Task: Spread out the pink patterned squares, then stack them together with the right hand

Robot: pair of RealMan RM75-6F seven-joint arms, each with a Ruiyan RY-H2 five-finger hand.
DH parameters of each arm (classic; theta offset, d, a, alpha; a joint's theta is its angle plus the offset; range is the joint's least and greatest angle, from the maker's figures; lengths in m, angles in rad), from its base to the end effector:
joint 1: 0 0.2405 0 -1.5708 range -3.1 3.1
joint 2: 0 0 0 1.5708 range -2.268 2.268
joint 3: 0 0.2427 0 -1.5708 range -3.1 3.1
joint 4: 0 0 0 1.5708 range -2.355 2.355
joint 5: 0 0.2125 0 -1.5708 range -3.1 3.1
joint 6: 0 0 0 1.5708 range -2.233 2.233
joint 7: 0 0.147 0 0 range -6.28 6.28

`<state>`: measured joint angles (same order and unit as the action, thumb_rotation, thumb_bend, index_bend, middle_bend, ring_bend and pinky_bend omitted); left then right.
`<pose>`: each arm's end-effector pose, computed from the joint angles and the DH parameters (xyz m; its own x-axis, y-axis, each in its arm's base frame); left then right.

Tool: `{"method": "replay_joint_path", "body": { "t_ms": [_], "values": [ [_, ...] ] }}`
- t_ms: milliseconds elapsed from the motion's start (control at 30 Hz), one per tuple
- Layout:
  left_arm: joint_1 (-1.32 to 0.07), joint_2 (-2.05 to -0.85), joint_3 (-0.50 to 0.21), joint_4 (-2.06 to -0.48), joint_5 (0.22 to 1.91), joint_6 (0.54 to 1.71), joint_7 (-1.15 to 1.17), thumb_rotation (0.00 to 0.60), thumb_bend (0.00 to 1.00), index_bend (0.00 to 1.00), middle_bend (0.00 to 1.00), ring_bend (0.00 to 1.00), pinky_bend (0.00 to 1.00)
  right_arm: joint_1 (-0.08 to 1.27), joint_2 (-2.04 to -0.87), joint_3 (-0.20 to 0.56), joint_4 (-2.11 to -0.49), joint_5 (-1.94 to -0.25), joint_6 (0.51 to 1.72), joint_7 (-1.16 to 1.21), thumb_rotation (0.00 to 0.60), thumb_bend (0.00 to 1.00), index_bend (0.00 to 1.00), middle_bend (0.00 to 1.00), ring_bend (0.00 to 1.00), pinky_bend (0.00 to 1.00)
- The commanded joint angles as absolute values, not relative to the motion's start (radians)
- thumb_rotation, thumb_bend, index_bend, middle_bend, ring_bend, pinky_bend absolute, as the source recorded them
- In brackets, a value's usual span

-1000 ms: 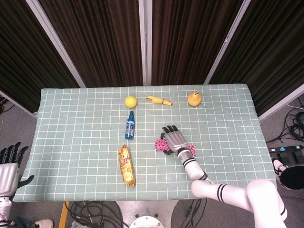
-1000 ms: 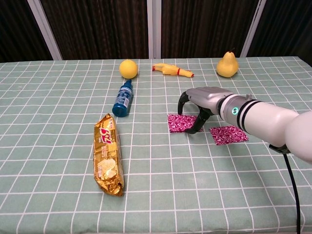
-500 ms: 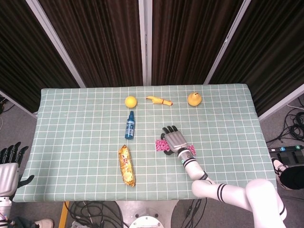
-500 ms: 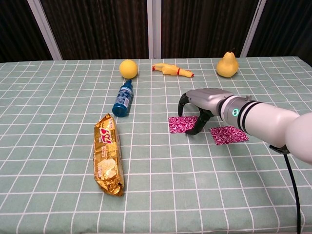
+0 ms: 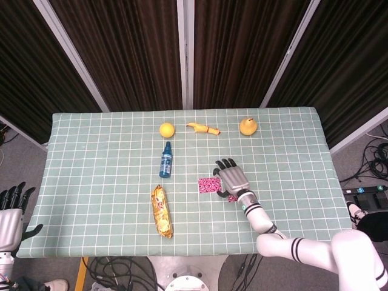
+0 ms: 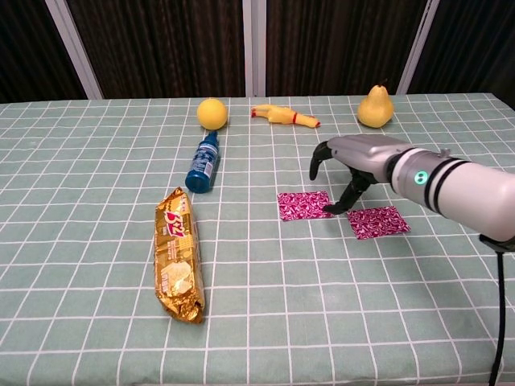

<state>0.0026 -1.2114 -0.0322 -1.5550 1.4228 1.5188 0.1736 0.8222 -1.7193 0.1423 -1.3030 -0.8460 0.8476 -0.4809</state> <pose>-0.3267 0.1513 0.1334 0.5130 0.0458 0.8572 0.8457 0.1445 -0.5138 -0.1504 -0.3401 -0.0799 0.4882 -0.4234 0.7631 -0.8706 -0.2981 0.3915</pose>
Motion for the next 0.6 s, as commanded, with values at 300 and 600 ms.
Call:
{"method": "replay_joint_path", "body": {
  "t_ms": [300,600],
  "values": [
    [-0.001,-1.207,-0.032,-1.572,1.434,1.524,0.188,0.6,0.01,0.2,0.16,0.09,0.1,0.709,-1.615,0.029,-1.361,-0.979,0.888,-0.408,0.515,0.16,0.29,0.08,0.0,0.0],
    [0.004,-1.2,-0.03,-1.588,1.429,1.527,0.199,0.6,0.01,0.2,0.16,0.09,0.1,0.702,-1.651,0.031,-1.284,-1.006,0.861,-0.394,0.514,0.16,0.29,0.08,0.0,0.0]
  ]
}}
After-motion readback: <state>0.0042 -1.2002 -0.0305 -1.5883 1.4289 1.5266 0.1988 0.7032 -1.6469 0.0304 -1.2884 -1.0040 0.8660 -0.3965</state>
